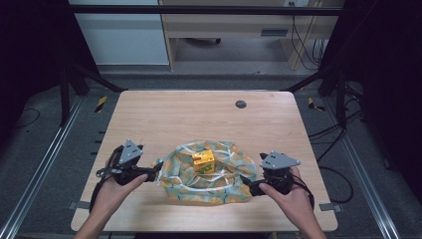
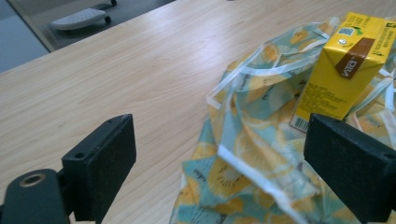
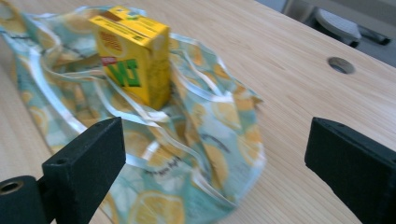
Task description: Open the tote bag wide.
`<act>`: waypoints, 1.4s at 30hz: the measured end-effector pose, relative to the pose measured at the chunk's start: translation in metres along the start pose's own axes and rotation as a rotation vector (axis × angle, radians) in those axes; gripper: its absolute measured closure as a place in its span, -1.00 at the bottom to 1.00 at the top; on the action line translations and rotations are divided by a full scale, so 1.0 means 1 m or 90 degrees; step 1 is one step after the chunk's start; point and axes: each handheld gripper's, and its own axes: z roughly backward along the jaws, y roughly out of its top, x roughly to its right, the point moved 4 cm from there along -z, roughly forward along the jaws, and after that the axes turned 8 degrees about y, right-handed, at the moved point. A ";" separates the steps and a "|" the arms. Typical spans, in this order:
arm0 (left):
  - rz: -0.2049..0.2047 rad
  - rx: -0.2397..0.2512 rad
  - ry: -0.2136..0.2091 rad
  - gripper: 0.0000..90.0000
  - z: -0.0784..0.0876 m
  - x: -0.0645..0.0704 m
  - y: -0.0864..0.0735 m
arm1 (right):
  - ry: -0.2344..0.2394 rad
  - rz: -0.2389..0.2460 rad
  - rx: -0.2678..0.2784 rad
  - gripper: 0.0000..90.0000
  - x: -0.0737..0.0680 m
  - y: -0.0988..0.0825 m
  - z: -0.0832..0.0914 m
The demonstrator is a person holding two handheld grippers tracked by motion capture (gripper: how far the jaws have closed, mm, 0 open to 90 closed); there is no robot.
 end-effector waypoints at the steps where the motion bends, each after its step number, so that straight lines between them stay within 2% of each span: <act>1: 0.002 0.002 0.004 -0.82 0.003 -0.003 -0.002 | -0.007 -0.006 0.001 -0.87 0.004 -0.002 0.003; 10: 0.022 -0.011 0.031 -0.85 0.018 -0.031 -0.032 | -0.062 -0.079 0.002 -0.85 0.035 -0.037 0.028; 14: 0.032 -0.007 0.040 -0.85 0.019 -0.043 -0.043 | -0.083 -0.112 0.000 -0.83 0.047 -0.054 0.033; 19: 0.049 -0.015 0.054 -0.85 0.015 -0.055 -0.055 | -0.110 -0.153 -0.019 -0.80 0.057 -0.071 0.034; 23: 0.070 -0.020 0.062 -0.85 0.008 -0.062 -0.064 | -0.136 -0.174 -0.016 -0.80 0.066 -0.077 0.032; 25: 0.074 -0.027 0.067 -0.85 0.005 -0.065 -0.069 | -0.144 -0.192 -0.010 -0.80 0.070 -0.079 0.031; 28: 0.079 -0.031 0.070 -0.85 0.000 -0.066 -0.076 | -0.172 -0.203 -0.011 -0.79 0.077 -0.080 0.027; 37: 0.094 -0.039 0.080 -0.85 -0.007 -0.071 -0.091 | -0.202 -0.259 0.001 -0.80 0.090 -0.087 0.008; 39: 0.090 -0.043 0.090 -0.85 -0.008 -0.072 -0.094 | -0.206 -0.264 -0.001 -0.80 0.092 -0.090 0.002; 42: 0.098 -0.042 0.094 -0.85 -0.009 -0.072 -0.099 | -0.214 -0.262 -0.002 -0.80 0.093 -0.093 -0.003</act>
